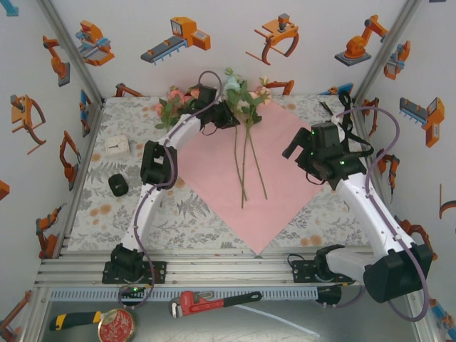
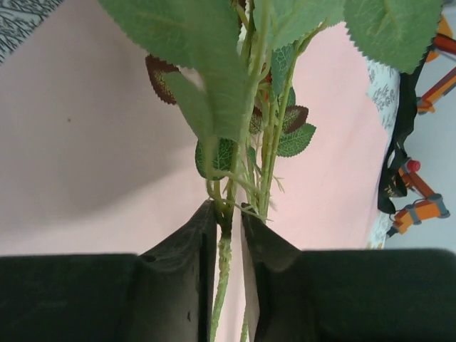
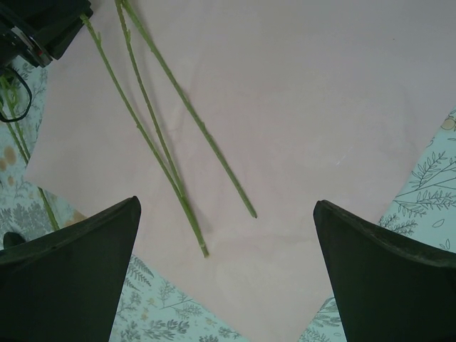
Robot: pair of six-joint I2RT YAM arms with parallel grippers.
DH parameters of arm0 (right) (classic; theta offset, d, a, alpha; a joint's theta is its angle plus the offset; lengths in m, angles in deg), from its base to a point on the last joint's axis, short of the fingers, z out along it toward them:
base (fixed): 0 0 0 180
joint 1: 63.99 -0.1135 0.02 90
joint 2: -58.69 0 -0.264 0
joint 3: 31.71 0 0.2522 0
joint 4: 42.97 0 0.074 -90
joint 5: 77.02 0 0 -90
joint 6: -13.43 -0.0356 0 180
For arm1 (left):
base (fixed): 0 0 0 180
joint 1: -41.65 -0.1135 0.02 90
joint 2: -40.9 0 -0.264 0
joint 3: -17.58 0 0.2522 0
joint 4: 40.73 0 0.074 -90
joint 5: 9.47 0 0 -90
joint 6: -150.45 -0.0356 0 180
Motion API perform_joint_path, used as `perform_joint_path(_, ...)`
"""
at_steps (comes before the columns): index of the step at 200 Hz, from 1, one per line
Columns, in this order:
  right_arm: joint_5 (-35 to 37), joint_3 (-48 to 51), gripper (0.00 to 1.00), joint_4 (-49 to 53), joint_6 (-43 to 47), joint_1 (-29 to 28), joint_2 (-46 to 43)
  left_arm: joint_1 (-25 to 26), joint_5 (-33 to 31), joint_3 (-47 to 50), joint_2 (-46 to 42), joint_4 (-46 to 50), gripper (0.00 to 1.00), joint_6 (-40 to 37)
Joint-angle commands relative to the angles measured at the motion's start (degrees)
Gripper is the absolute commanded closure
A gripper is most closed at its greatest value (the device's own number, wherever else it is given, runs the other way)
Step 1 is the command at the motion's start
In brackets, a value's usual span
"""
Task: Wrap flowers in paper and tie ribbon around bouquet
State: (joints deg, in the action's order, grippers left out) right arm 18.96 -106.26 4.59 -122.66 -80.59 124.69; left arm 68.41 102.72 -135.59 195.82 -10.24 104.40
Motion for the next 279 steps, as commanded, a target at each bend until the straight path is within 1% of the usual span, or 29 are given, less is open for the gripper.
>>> perform_joint_path(1,1.6,-0.9,0.02,0.6,-0.6,-0.4,0.1,-0.9,0.0,-2.5,-1.3,1.4,0.68,-1.7)
perform_joint_path(12,1.3,-1.3,0.02,0.4,-0.6,-0.4,0.7,-1.3,-0.3,-2.4,-2.3,1.9,0.65,-1.8)
perform_joint_path(29,0.7,-1.8,0.02,0.1,-0.5,-0.4,1.6,-2.4,-1.1,-2.1,-5.0,3.7,0.65,-2.1)
perform_joint_path(51,0.2,-1.7,0.02,-0.5,-0.9,-0.4,2.2,-4.6,-2.9,0.7,-11.4,6.6,0.65,-5.0)
perform_joint_path(90,-0.6,-1.5,0.02,-1.5,-1.0,-0.4,3.1,-11.0,-6.6,15.5,-26.7,5.3,0.66,-9.7)
perform_joint_path(121,-1.2,-1.2,0.02,-2.1,-1.1,-0.4,3.6,-17.6,-13.6,27.3,-37.6,7.6,0.66,-18.5)
perform_joint_path(149,-1.6,-0.8,0.02,-2.4,-1.0,-0.4,3.7,-21.6,-19.0,35.3,-42.6,10.7,0.66,-27.4)
perform_joint_path(166,-1.8,-0.6,0.02,-2.5,-0.9,-0.4,3.8,-23.1,-19.1,38.6,-43.1,11.3,0.66,-29.8)
perform_joint_path(188,-2.0,-0.4,0.02,-2.5,-0.9,-0.4,3.7,-23.9,-14.9,39.9,-41.1,11.2,0.67,-30.0)
perform_joint_path(210,-2.0,-0.2,0.02,-2.4,-0.9,-0.4,3.3,-23.8,-10.1,38.0,-36.5,11.3,0.67,-27.2)
perform_joint_path(220,-1.9,-0.2,0.02,-2.2,-0.8,-0.4,3.2,-23.6,-8.8,37.2,-34.4,10.9,0.68,-25.8)
perform_joint_path(247,-1.4,0.1,0.02,-1.8,-1.0,-0.4,2.4,-23.1,-9.5,35.1,-29.5,10.5,0.67,-23.6)
perform_joint_path(279,-1.0,0.8,0.02,-1.2,-1.8,-0.4,1.2,-23.1,-10.4,33.5,-25.9,10.6,0.67,-21.1)
